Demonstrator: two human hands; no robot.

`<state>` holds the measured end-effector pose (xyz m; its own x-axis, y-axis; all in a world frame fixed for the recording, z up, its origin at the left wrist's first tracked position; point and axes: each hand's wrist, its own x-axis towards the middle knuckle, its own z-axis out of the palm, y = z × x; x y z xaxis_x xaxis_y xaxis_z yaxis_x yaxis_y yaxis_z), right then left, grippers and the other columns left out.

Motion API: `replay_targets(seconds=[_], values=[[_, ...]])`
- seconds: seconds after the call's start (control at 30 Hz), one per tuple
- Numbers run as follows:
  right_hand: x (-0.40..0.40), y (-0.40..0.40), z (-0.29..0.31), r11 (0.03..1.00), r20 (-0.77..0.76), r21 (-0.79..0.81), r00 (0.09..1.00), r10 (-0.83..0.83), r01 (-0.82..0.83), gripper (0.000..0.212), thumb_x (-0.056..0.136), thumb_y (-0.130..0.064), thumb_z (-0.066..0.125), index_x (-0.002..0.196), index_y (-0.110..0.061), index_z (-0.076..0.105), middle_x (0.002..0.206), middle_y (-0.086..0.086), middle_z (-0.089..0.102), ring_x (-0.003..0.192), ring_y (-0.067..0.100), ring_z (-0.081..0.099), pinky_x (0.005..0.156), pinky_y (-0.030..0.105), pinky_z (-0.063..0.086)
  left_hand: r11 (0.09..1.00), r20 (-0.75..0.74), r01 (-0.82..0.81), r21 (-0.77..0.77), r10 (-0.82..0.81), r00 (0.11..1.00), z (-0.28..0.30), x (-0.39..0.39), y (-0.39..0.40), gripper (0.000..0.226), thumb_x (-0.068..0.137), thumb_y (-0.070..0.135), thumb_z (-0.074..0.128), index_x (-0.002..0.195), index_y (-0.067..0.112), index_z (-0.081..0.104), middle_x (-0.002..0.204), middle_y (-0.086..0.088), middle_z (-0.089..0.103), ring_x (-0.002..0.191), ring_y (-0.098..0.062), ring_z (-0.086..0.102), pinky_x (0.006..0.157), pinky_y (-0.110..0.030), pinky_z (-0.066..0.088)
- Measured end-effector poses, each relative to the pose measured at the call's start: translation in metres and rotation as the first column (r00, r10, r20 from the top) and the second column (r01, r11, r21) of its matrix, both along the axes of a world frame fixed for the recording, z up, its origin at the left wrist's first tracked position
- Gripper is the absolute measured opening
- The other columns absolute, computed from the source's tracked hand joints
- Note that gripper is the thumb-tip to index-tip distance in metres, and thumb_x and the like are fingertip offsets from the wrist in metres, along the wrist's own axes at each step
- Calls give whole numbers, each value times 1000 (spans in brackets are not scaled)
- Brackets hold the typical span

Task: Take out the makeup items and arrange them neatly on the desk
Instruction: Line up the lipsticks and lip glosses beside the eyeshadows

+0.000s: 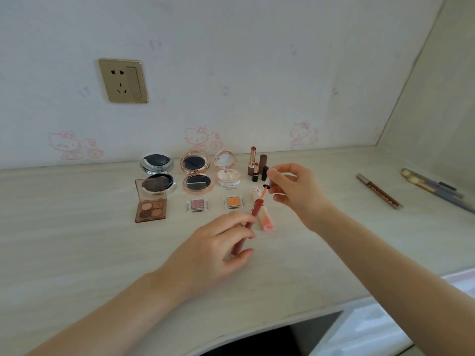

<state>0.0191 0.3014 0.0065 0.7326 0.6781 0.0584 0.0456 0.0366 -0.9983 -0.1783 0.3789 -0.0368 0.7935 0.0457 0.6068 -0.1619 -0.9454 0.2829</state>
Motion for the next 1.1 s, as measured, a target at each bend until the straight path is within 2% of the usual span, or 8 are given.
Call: replay_targets(seconds=[0.1,0.17,0.4,0.53,0.7,0.9,1.0,1.1], values=[[14,-2,4,999,17,-33,1000,-9,9,17,87,-21,68,97,-9,65,75,6,66,61,13,61,59,25,51,997,-55,58,-48,-60,997,2,14,-12,32,84,24,71,111,6,66,128,1,54,118,-8,54,96,-27,46],[23,-3,6,998,50,-66,999,-1,5,16,87,-22,68,96,-9,66,77,6,67,62,12,61,59,24,51,996,-102,71,-59,-77,992,2,23,-20,40,84,29,71,117,8,64,130,1,52,118,-8,53,100,-25,43],[51,-4,0,982,169,-189,985,25,7,10,88,-23,67,91,-14,69,82,10,70,62,10,63,59,21,54,997,-162,70,-14,-72,984,1,60,-42,37,86,28,69,117,9,65,126,-2,53,115,-11,50,102,-17,36],[61,-3,-8,970,153,-244,987,43,-4,10,88,-23,66,91,-14,69,86,14,71,65,13,63,63,24,55,998,-194,55,21,-50,980,-3,72,-46,34,86,27,69,113,7,67,122,-5,56,110,-18,54,98,-23,38],[65,2,-15,950,71,-302,992,106,-80,14,87,-14,62,100,-10,68,86,8,68,68,14,64,67,27,52,1000,-209,28,7,-26,978,-8,74,-42,36,87,32,67,116,11,66,123,-2,57,112,-13,49,99,-16,32],[65,8,-18,924,96,-370,986,138,-93,19,87,-11,63,106,-7,66,88,11,68,67,17,61,69,31,48,993,-197,14,116,9,980,-9,75,-40,35,86,32,69,111,7,69,117,-6,64,107,-20,56,96,-28,43],[66,10,-18,909,136,-404,976,172,-105,20,86,-13,64,105,-9,67,88,10,68,66,16,59,65,28,46,979,-144,9,203,20,989,-11,76,-40,32,84,32,70,104,7,71,113,-5,68,103,-23,59,90,-33,49],[66,12,-17,893,190,-439,960,203,-101,19,85,-17,66,104,-11,68,88,8,70,67,16,56,58,24,43,958,-96,-22,286,52,994,-11,76,-40,32,87,37,62,100,10,73,109,0,70,105,-21,60,91,-34,47]])
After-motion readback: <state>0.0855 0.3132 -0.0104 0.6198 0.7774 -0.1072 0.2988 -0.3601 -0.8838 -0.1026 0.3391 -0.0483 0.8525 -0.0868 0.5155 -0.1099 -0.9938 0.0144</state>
